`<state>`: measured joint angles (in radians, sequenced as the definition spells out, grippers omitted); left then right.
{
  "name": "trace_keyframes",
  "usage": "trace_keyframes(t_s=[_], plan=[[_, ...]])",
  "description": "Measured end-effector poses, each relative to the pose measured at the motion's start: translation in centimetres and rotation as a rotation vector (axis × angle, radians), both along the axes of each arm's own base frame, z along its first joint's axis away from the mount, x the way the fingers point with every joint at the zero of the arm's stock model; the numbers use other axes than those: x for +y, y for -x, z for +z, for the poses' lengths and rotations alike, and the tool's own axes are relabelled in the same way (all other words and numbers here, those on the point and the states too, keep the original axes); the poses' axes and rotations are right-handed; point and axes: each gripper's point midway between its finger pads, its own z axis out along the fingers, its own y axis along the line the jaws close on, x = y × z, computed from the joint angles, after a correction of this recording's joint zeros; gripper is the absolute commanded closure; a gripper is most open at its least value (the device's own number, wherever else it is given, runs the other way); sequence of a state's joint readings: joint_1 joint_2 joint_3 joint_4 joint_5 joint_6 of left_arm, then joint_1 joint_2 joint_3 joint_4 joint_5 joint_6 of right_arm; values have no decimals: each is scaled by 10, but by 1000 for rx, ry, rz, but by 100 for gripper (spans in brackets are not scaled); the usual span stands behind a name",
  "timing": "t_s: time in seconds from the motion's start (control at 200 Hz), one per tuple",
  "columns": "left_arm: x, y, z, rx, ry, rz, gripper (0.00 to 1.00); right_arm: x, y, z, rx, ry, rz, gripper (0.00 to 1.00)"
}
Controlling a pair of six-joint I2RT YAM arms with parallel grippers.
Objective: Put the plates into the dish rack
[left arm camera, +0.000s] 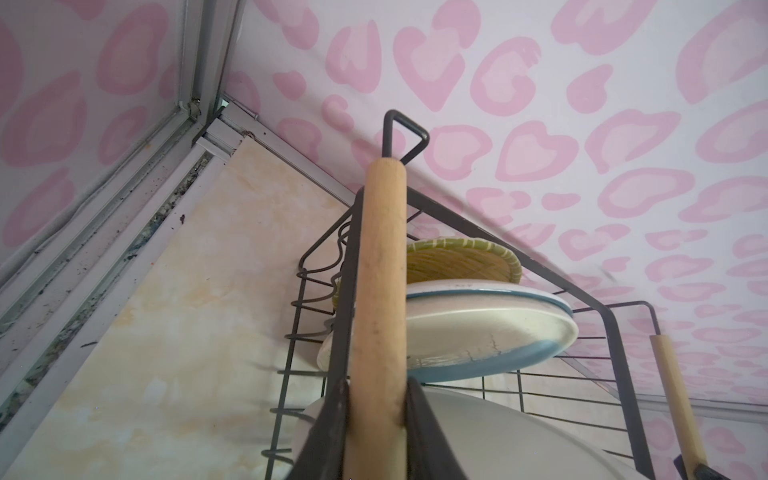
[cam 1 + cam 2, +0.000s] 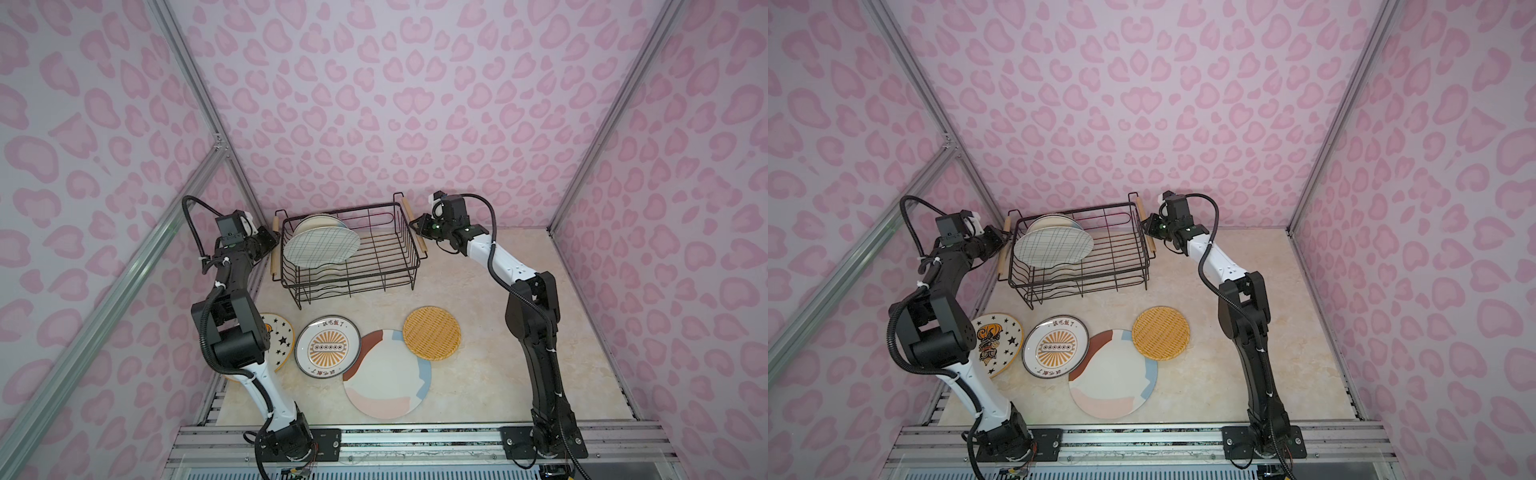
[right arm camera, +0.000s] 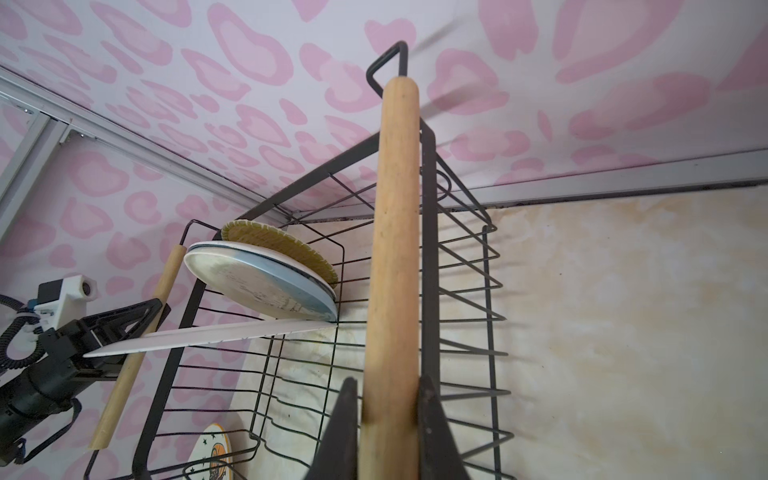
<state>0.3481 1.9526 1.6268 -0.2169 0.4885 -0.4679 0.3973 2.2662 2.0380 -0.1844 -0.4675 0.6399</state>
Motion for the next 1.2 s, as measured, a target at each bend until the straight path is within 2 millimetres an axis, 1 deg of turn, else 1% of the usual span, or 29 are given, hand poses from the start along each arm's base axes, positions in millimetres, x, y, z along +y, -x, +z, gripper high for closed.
trace_keyframes(t_s=[0.125, 0.23, 0.43, 0.535, 0.655, 0.775, 0.935, 1.04, 1.2], plan=[[-25, 1, 1, 3, -8, -35, 86, -25, 14, -1, 26, 20, -35, 100], [-51, -3, 2, 4, -24, -69, 86, -50, 24, -2, 39, 35, -65, 100], [-112, -10, 1, 3, -47, -155, 87, -111, 45, -4, 34, 58, -158, 100], [-145, -18, 0, -11, -45, -201, 87, -142, 57, -6, 23, 52, -209, 100], [-183, -24, -2, -29, -28, -257, 87, -178, 69, -3, 3, 40, -268, 100], [-218, -25, -3, -44, -8, -306, 87, -211, 84, -1, -2, 45, -322, 100], [-256, -24, -3, -53, 16, -363, 87, -245, 107, -3, 6, 55, -378, 100], [-283, -24, -3, -58, 22, -402, 87, -267, 120, -5, 5, 46, -422, 100], [-320, -20, -2, -61, 30, -449, 87, -297, 139, -5, -11, 39, -495, 100]])
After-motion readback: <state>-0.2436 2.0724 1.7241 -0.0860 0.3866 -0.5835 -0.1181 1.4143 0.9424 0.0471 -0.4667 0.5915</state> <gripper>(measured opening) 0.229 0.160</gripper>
